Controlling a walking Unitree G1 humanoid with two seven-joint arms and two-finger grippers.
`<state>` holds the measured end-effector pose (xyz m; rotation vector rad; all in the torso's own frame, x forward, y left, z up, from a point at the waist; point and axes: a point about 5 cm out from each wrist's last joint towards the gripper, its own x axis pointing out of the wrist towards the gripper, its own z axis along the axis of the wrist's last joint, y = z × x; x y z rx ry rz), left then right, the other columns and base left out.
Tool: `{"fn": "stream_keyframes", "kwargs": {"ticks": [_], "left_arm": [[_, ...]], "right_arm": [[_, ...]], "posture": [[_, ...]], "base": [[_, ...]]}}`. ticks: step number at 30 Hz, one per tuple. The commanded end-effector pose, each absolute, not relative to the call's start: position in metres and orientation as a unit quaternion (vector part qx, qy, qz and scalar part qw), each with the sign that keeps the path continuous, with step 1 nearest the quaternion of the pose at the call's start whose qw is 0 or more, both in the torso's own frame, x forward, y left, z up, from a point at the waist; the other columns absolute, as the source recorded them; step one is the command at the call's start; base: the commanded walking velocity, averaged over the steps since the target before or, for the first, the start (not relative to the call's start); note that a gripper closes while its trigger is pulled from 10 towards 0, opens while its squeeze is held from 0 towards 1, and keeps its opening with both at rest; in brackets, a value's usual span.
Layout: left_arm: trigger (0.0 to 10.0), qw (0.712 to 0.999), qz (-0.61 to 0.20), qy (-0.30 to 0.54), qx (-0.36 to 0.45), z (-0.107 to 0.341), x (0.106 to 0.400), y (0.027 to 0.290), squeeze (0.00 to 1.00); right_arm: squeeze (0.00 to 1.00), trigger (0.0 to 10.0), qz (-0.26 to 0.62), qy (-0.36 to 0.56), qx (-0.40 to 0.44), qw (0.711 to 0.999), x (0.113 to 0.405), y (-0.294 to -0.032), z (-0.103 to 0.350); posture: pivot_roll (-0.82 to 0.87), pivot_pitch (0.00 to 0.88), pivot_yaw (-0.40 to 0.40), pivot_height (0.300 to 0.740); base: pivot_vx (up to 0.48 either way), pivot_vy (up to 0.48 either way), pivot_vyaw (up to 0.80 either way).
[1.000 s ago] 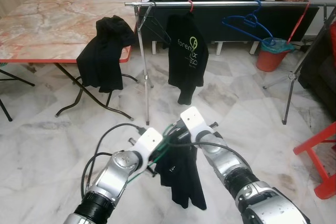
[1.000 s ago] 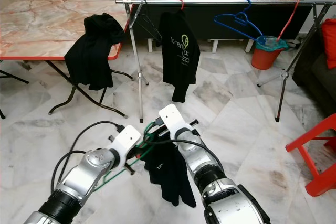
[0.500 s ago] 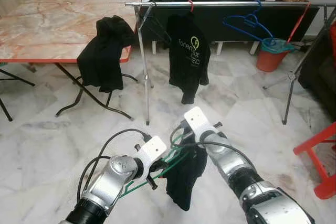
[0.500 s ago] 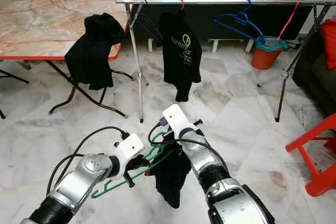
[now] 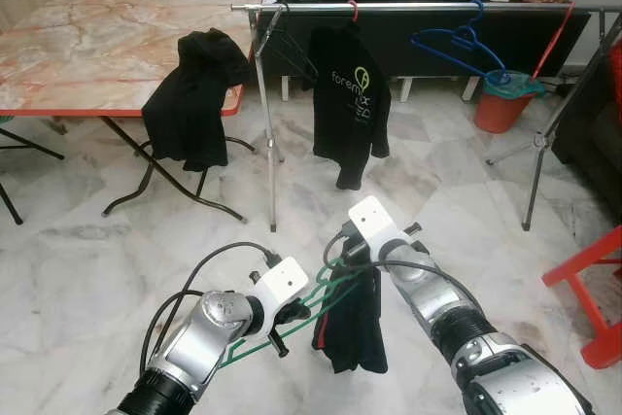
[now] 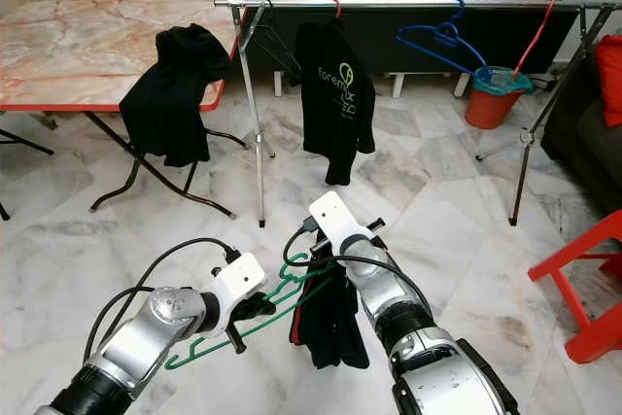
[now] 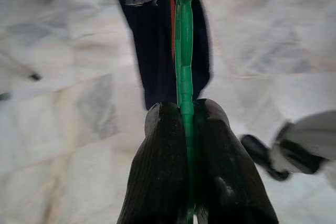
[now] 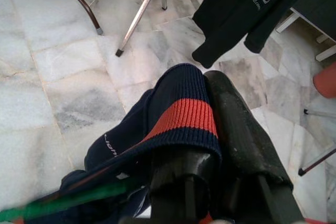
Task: Hang hanger
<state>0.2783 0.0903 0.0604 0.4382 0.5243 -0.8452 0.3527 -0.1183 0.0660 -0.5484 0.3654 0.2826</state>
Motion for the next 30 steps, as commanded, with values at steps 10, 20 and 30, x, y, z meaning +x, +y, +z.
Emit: {"fn": "stream_keyframes", "kwargs": {"ticks": [10, 20, 30], "left_arm": [[10.0, 0.906, -0.311, 0.215, 0.188, 0.074, 0.302, 0.098, 0.0], [10.0, 0.848, -0.442, 0.233, 0.176, 0.066, 0.274, 0.083, 0.0], [10.0, 0.823, -0.474, 0.239, 0.2, 0.064, 0.268, 0.085, 0.0]], "right_arm": [[0.0, 10.0, 0.169, 0.167, -0.266, 0.934, 0.352, -0.102, 0.069], [0.0, 10.0, 0.166, 0.163, -0.271, 0.934, 0.355, -0.107, 0.072], [0.0, 10.0, 0.142, 0.169, -0.281, 0.934, 0.359, -0.119, 0.075]], "posture": [[-0.06, 0.0, -0.028, 0.74], [-0.06, 0.0, -0.029, 0.74], [-0.06, 0.0, -0.032, 0.74]], "base": [[0.0, 0.0, 0.0], [0.0, 0.0, 0.0], [0.0, 0.0, 0.0]]}}
